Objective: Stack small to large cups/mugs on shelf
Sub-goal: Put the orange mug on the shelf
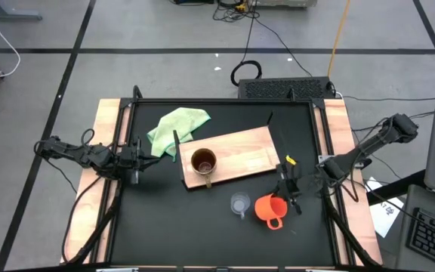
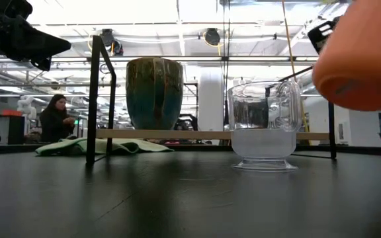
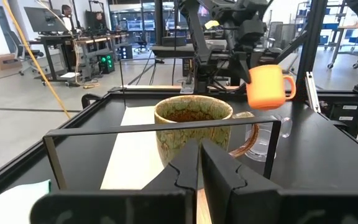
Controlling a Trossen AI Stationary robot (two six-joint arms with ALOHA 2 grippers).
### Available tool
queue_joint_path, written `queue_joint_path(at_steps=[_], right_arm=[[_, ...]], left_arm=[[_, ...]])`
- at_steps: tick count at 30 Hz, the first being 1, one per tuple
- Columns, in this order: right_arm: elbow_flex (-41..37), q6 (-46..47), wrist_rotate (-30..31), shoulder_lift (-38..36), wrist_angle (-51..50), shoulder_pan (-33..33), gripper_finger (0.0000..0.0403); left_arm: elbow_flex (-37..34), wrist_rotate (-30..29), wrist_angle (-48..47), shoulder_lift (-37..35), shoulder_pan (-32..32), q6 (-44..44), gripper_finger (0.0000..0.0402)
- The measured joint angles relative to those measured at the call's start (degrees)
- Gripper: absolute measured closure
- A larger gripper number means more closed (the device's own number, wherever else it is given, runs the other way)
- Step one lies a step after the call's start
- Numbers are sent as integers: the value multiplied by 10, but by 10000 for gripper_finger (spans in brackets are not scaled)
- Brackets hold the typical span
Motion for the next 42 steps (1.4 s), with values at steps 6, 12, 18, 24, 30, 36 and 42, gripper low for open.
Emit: queue_joint_path(at_steps=[6, 12, 18, 24, 30, 36, 42], right_arm=[[56, -33, -14, -11, -96, -56, 403], [108, -72, -62, -5, -140, -118, 403], [147, -99, -121, 15, -171, -180, 402], [190, -134, -159, 56, -199, -226, 402], [261, -176, -180, 115, -252, -266, 402], [334, -228, -180, 178, -293, -302, 402], [371, -273, -213, 222, -303, -343, 402]], left_arm=[[0, 0, -1, 0, 0, 0, 380], [0, -2, -4, 0, 0, 4, 380], [0, -15, -6, 0, 0, 11, 380], [0, -15, -12, 0, 0, 14, 380], [0, -15, -12, 0, 0, 14, 380], [0, -15, -12, 0, 0, 7, 380], [0, -15, -15, 0, 0, -3, 380]])
